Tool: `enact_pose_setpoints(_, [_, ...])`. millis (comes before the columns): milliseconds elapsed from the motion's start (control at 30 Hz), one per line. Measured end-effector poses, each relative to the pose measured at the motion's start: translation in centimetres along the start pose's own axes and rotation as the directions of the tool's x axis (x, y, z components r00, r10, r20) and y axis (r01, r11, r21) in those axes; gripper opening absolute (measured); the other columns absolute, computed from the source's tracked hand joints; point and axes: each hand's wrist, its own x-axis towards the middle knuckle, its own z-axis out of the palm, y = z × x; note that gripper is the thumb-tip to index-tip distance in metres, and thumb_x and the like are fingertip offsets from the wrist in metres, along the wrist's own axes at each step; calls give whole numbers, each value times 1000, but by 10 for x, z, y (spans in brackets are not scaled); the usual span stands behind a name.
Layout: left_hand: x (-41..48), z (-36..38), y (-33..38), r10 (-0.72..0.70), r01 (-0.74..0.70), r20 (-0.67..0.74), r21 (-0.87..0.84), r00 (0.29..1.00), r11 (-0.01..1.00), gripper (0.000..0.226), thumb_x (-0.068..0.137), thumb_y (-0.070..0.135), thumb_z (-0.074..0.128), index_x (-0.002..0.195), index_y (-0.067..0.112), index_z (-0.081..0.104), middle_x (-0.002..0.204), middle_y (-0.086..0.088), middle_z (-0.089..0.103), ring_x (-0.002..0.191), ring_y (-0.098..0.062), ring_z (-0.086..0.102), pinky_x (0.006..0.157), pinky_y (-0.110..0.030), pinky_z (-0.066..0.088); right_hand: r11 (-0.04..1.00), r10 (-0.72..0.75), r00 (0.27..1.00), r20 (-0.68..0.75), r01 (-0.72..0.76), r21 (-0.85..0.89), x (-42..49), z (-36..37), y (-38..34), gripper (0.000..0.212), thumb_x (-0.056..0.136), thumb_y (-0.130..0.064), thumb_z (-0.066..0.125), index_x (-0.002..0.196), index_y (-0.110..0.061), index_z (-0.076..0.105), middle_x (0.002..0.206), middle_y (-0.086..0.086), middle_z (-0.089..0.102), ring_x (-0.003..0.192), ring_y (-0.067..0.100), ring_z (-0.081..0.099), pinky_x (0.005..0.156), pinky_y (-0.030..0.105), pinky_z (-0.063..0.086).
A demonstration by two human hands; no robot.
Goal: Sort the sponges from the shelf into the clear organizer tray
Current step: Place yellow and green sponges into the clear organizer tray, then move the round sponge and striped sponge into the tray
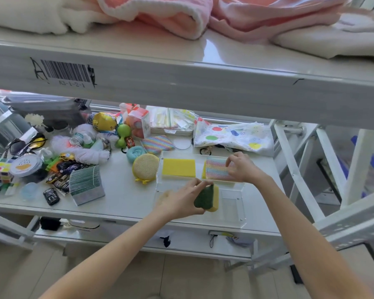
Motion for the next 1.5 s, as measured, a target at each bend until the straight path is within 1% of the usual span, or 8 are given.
enact_pose_setpoints(100, [-2,6,-10,-57,52,41,118,998,992,76,77,26,68,140,33,25,132,-4,43,121,-23,45,84,-38,52,1000,-16,1000,-1,16,3,0,0,-2,28,88,-17,54,116,-14,56,143,12,37,133,29,31,111,40,30])
enact_pose_setpoints(433, [3,-4,-26,-142,141,88,10,986,990,74,81,16,72,142,17,31,140,-7,39,123,-26,49,100,-40,48,992,-128,992,-5,128,15,7,-7,-39,26,91,-18,53,117,-13,55,135,12,45,127,28,40,102,40,37])
enact_pose_setpoints(633, [-3,-78,-68,-185,185,-12,6,983,983,32,80,14,72,109,11,57,116,-10,59,96,-22,57,86,-36,51,974,-225,974,20,225,16,28,-4,-97,27,91,-15,52,118,-12,54,132,13,48,118,29,49,98,41,43])
enact_pose_setpoints(700, [-3,-96,-93,-264,273,-96,103,960,956,29,79,8,67,106,9,57,114,-13,58,102,-27,57,86,-38,49,970,-245,969,33,244,13,35,1,-117,27,92,-16,51,119,-11,53,130,13,49,112,30,53,94,43,47])
enact_pose_setpoints(833, [-1,-105,-135,-425,426,-76,328,902,843,55,78,10,67,127,11,43,129,-16,42,122,-34,44,91,-44,50,962,-273,962,31,273,-5,50,13,-151,28,92,-18,51,119,-13,54,128,13,51,117,31,50,97,46,45])
enact_pose_setpoints(967, [12,-94,-159,-440,400,-10,435,898,807,96,67,28,83,144,20,26,146,-16,28,137,-35,26,105,-47,42,960,-280,960,23,279,6,59,26,-173,28,92,-17,51,119,-11,55,129,14,51,119,31,47,89,38,43])
enact_pose_setpoints(1133, [30,-82,-165,-408,343,53,452,911,824,113,66,40,83,150,31,9,160,-17,0,147,-39,5,118,-52,22,957,-289,957,-1,289,2,66,44,-189,28,90,-16,51,117,-9,56,124,17,52,120,33,46,92,40,41])
enact_pose_setpoints(1500, [20,-77,-177,-371,353,-21,361,929,863,109,65,39,81,149,24,13,145,-25,19,136,-43,24,111,-49,32,964,-267,963,-38,267,-6,91,55,-219,28,91,-18,48,115,-8,58,123,17,54,118,34,49,92,41,43])
